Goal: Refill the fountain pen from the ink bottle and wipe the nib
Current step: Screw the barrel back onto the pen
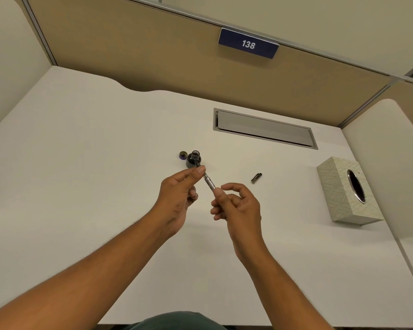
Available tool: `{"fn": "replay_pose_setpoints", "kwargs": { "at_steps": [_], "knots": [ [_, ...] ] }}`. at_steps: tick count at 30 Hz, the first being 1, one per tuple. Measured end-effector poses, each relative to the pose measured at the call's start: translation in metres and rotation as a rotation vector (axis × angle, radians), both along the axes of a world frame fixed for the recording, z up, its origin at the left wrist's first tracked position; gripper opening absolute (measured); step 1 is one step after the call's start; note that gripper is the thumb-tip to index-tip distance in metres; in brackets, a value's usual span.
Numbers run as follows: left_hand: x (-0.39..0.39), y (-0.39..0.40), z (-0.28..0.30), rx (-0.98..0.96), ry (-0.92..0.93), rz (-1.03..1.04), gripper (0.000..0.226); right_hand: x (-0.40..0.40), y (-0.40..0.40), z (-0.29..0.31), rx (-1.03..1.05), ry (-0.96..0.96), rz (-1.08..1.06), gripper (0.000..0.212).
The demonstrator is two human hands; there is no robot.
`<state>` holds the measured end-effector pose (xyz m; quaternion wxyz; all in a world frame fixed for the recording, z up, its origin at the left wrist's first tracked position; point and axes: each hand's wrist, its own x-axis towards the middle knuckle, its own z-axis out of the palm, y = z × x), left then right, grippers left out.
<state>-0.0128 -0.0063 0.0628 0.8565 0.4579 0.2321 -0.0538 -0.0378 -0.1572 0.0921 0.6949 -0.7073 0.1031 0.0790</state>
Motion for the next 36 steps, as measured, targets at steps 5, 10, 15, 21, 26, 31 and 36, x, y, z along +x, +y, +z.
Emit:
{"fn": "replay_pose_setpoints", "kwargs": {
  "at_steps": [5, 10, 15, 21, 26, 31, 36],
  "knots": [
    [-0.0026, -0.0014, -0.0016, -0.001, -0.007, 0.003, 0.043, -0.0011, 0.0003, 0.0008, 0.015, -0.004, 0.043, 0.029],
    [0.0015, 0.0028, -0.0025, 0.012, -0.004, 0.038, 0.045, 0.0007, 0.001, -0.0032, -0.076, 0.008, 0.096, 0.014],
    [0.0015, 0.0033, -0.0043, 0.027, -0.006, 0.034, 0.038, 0.0026, 0.0037, -0.0022, -0.011, 0.133, 0.101, 0.036],
    [0.001, 0.0033, -0.0039, 0.068, 0.002, 0.054, 0.05, 0.0035, 0.0022, -0.0051, -0.067, 0.025, 0.046, 0.019],
    [0.0002, 0.0014, -0.0056, 0.086, -0.022, 0.034, 0.051, 0.0022, 0.0024, -0.0034, -0.01, 0.057, 0.069, 0.023],
    [-0.001, 0.0, -0.0053, 0.098, -0.034, 0.048, 0.055, 0.0014, 0.0014, -0.0059, -0.094, 0.032, 0.105, 0.019],
    [-0.0016, -0.0002, -0.0047, 0.079, -0.023, 0.03, 0.059, 0.0006, 0.0008, -0.0061, -0.118, 0.062, 0.105, 0.024]
  ]
}}
